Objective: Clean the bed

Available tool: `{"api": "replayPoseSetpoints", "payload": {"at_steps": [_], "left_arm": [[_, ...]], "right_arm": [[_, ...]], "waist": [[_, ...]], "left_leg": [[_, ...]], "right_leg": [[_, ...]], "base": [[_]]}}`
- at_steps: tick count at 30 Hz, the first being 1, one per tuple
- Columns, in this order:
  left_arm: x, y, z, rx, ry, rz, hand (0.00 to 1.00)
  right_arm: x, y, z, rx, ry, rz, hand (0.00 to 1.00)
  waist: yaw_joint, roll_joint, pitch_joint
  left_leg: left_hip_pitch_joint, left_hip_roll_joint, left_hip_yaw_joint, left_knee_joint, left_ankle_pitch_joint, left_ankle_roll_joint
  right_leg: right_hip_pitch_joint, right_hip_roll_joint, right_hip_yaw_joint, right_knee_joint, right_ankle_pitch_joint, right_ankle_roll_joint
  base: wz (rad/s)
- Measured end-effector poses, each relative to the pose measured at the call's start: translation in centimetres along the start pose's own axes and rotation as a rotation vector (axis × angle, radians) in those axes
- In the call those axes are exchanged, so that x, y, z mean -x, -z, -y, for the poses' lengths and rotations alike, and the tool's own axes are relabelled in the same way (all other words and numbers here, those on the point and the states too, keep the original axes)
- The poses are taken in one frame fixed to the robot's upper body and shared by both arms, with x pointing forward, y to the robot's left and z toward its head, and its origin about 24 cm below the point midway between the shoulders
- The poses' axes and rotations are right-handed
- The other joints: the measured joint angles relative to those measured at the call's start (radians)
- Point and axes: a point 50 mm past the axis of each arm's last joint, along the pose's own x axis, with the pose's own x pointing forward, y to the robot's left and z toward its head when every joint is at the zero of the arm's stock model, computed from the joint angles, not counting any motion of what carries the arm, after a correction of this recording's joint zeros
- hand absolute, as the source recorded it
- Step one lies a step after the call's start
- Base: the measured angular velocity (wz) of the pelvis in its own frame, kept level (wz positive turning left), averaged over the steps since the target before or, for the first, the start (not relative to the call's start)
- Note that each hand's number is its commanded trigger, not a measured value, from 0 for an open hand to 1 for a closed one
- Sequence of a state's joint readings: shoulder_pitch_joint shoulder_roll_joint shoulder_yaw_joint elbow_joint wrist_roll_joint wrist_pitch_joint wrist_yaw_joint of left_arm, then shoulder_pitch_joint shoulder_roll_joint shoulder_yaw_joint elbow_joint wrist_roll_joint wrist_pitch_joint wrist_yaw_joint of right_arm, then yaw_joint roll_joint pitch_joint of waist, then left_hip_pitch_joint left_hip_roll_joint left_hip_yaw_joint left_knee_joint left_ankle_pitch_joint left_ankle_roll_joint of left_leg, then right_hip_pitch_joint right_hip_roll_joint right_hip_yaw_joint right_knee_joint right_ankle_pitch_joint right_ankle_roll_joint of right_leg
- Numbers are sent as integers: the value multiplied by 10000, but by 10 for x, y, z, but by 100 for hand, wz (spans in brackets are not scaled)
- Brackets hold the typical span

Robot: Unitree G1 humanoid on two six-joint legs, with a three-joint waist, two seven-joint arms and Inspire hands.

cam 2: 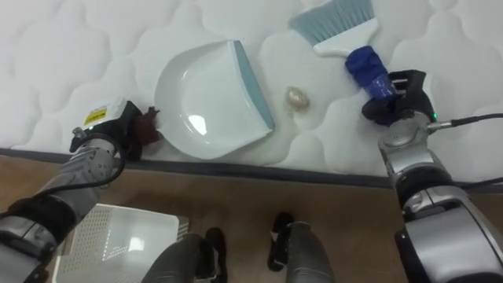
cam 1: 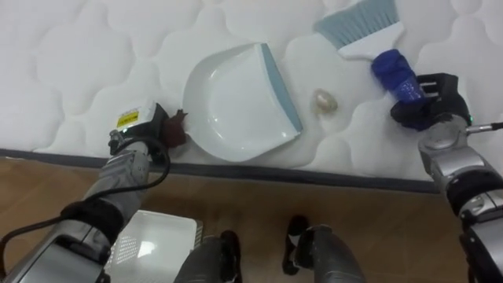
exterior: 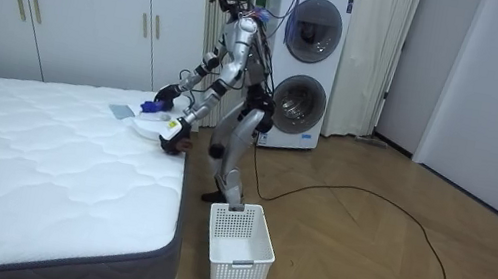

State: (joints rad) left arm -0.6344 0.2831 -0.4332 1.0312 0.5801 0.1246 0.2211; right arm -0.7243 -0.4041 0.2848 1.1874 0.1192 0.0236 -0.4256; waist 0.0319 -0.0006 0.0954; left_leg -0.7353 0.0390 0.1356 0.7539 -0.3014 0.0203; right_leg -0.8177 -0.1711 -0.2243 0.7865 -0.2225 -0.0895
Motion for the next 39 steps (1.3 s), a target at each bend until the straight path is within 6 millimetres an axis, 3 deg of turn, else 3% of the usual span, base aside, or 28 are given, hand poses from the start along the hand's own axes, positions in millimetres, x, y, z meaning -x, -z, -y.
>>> {"api": "replayPoseSetpoints", "payload": {"at_steps": [6,20,34,39], "left_arm": [[0,-3,-1,-83,-67,82,100],[2,-7,3,-283,1,138,100],[3,-9,5,-607,10,292,100],[3,-10,3,-1195,-125,495,100]], "right_arm": [[0,4,1,-250,100,-255,100],[-1,6,4,-261,393,-460,100],[-2,8,11,244,853,-388,100],[-3,9,14,988,1073,-164,100]], "waist": [[4,33,-6],[10,353,-69],[-33,335,-61],[-149,196,-51]], "left_leg": [[-119,0,-88,32,16,-25],[-221,-39,-249,33,40,-63],[-124,-213,-266,-156,85,-59],[-86,-268,-245,-210,111,-33]], "right_leg": [[-31,-18,-133,-7,-17,-42],[-31,-29,-257,-48,-25,-54],[-25,-141,-210,-65,-57,9],[-20,-174,-182,-49,-75,40]], "base": [[6],[2],[0],[0]]}}
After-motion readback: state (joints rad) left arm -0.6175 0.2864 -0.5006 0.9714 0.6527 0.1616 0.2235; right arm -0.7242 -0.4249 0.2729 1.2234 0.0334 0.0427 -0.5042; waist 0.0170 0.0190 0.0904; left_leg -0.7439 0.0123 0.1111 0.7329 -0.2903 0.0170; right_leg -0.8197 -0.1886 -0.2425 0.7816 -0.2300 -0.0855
